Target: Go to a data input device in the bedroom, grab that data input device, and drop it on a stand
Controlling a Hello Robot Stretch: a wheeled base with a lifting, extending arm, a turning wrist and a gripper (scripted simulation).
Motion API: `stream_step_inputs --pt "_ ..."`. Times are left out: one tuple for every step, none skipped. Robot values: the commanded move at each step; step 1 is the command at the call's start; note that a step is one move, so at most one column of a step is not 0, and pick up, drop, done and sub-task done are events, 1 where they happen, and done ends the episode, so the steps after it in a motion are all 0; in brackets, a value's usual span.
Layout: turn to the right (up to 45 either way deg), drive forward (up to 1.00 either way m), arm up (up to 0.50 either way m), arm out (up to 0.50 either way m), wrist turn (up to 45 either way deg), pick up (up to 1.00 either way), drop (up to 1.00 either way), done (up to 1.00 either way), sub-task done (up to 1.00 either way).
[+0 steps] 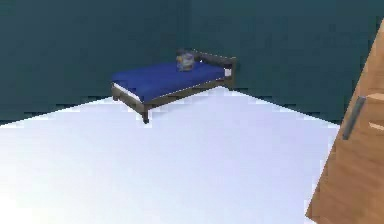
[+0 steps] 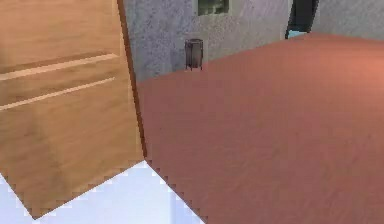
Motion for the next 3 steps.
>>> stream_step_inputs --pt "45.0 0.00 0.00 0.00 0.0 0.00 0.00 0.00 0.00" --pt "0.0 0.30 0.00 0.00 0.0 0.00 0.00 0.00 0.00" --pt "-45.0 0.00 0.00 0.00 0.0 0.00 0.00 0.00 0.00"
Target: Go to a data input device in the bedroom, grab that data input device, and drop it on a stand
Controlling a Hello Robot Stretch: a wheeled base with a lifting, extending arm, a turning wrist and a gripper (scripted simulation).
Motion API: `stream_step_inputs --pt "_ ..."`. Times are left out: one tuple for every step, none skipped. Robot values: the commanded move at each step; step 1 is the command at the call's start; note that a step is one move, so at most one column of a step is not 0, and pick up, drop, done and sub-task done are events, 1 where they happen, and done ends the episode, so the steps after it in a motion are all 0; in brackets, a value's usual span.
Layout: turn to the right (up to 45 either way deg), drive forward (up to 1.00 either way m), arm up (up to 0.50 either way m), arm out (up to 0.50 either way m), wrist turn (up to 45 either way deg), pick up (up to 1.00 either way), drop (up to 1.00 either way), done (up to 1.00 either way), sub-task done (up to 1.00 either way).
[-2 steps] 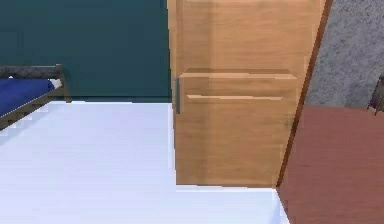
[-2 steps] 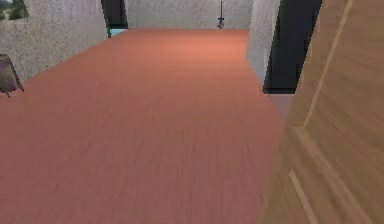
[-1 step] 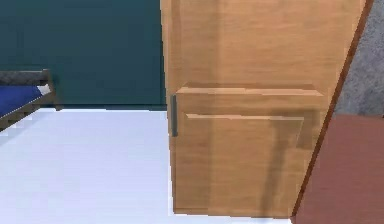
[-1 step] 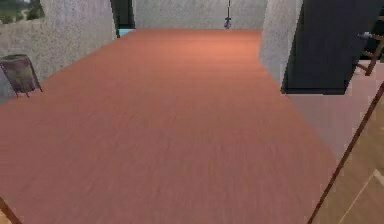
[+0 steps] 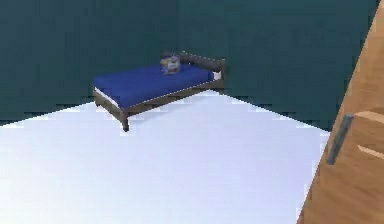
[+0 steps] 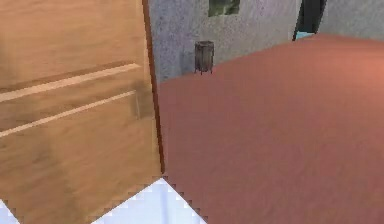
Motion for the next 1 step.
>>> stream_step_inputs --pt "-42.0 0.00 0.00 0.00 0.0 0.00 0.00 0.00 0.00"
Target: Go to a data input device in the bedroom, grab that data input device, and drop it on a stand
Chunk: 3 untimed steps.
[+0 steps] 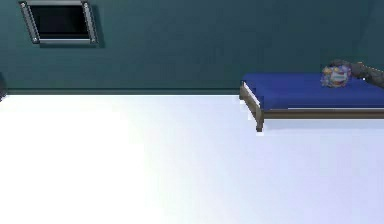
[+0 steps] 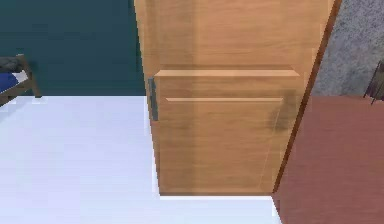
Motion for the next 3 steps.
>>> stream_step_inputs --pt "0.0 0.40 0.00 0.00 0.0 0.00 0.00 0.00 0.00" --pt "-45.0 0.00 0.00 0.00 0.0 0.00 0.00 0.00 0.00" --pt "-21.0 0.00 0.00 0.00 0.0 0.00 0.00 0.00 0.00"
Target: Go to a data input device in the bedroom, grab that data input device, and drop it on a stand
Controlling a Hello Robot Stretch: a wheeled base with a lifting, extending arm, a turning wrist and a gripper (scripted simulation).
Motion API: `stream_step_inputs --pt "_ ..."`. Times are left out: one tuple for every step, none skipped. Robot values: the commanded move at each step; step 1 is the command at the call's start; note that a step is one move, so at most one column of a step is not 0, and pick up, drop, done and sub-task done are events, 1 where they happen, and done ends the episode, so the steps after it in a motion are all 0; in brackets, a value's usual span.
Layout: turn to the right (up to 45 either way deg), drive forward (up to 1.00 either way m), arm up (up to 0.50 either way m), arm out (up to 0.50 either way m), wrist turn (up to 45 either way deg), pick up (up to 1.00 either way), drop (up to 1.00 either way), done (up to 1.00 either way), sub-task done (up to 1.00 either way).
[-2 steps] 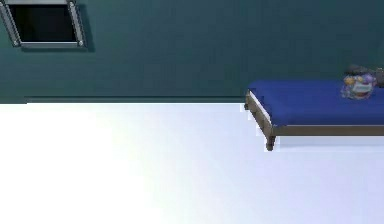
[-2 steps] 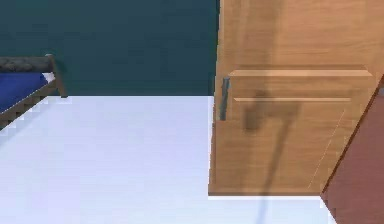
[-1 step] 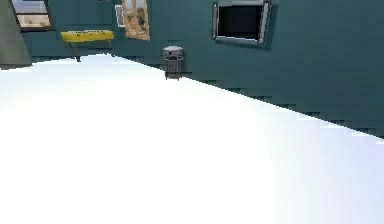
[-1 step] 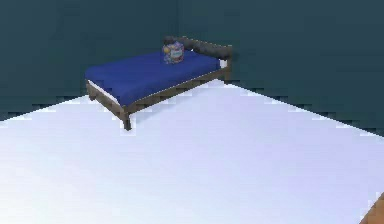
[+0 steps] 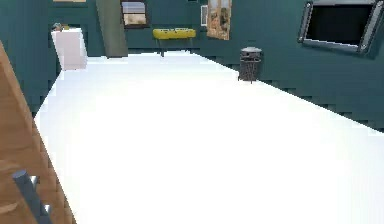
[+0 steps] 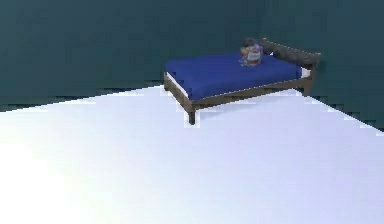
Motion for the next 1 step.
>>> stream_step_inputs --pt "0.0 1.00 0.00 0.00 0.0 0.00 0.00 0.00 0.00"
